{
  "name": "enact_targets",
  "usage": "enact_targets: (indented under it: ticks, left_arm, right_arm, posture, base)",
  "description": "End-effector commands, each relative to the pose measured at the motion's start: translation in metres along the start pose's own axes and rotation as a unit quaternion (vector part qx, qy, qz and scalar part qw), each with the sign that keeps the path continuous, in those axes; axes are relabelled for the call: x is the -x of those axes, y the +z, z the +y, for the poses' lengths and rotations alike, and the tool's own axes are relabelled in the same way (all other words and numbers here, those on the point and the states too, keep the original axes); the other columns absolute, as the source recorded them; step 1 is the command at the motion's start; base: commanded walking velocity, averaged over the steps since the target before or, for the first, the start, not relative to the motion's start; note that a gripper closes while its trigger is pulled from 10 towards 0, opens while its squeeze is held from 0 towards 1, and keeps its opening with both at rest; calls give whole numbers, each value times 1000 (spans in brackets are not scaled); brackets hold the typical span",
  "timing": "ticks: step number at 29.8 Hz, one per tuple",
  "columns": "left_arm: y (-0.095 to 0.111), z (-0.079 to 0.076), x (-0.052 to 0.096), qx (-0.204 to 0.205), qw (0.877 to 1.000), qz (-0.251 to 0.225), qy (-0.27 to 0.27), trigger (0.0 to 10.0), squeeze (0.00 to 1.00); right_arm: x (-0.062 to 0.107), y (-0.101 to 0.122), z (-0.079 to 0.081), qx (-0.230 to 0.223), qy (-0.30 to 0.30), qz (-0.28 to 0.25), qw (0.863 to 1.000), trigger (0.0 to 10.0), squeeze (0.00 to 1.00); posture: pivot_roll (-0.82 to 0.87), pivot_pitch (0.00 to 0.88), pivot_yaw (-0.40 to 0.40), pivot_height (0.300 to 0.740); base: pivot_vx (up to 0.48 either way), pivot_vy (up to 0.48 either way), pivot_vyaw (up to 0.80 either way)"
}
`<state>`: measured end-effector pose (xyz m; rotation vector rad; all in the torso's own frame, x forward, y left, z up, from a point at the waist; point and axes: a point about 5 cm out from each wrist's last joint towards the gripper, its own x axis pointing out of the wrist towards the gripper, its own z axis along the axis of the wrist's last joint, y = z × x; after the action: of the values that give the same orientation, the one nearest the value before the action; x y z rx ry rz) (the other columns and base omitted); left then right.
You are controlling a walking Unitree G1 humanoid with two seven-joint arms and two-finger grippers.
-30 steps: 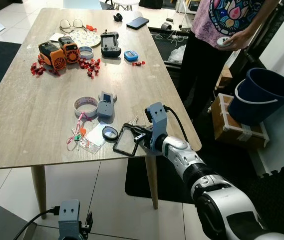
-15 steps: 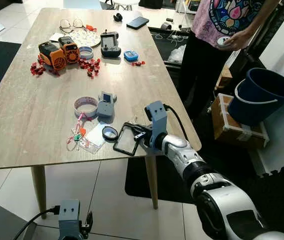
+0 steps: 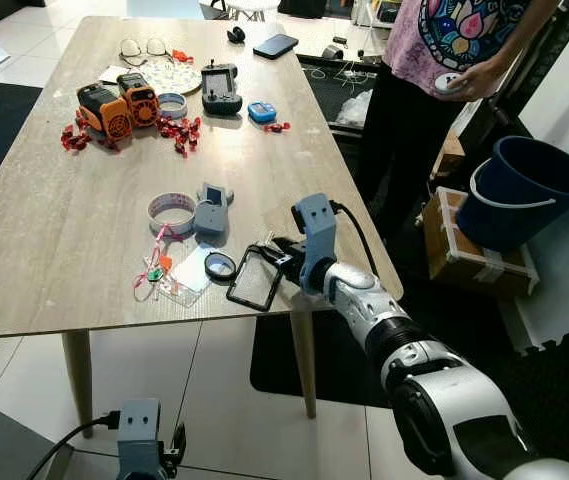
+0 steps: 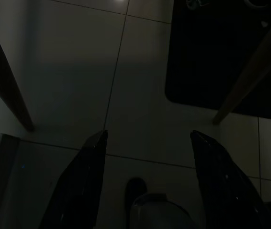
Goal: Hang keys on a hook
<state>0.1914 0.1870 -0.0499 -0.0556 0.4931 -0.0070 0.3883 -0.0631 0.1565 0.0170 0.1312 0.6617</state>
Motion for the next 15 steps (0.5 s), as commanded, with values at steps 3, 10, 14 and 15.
enact_targets:
  ticks: [3,10,14,15]
  left_arm:
    - [-10,1,4,-3,1000,23,-1,10000,0]
    - [-10,1,5,-2,1000,24,-1,10000,0]
    - [-10,0,5,-2,1000,23,0,10000,0]
    - [-10,0,5,-2,1000,23,0,10000,0]
  right_arm:
    - [0,2,-4,-2,-17,-4,1000,10000,0]
    - [-1,4,-3,0,-25,1,1000,10000,0]
    - [-2,2,-3,2,-29,8,1000,10000,0]
    - [-2,2,-3,2,-29,8,1000,10000,0]
  posture:
    - [77,138,-66,740]
    - [79,145,-69,740]
    - [81,150,-72,740]
    - [81,150,-72,740]
  base:
    - [0,0,0]
    - [0,0,0]
    - [0,0,0]
    - [0,0,0]
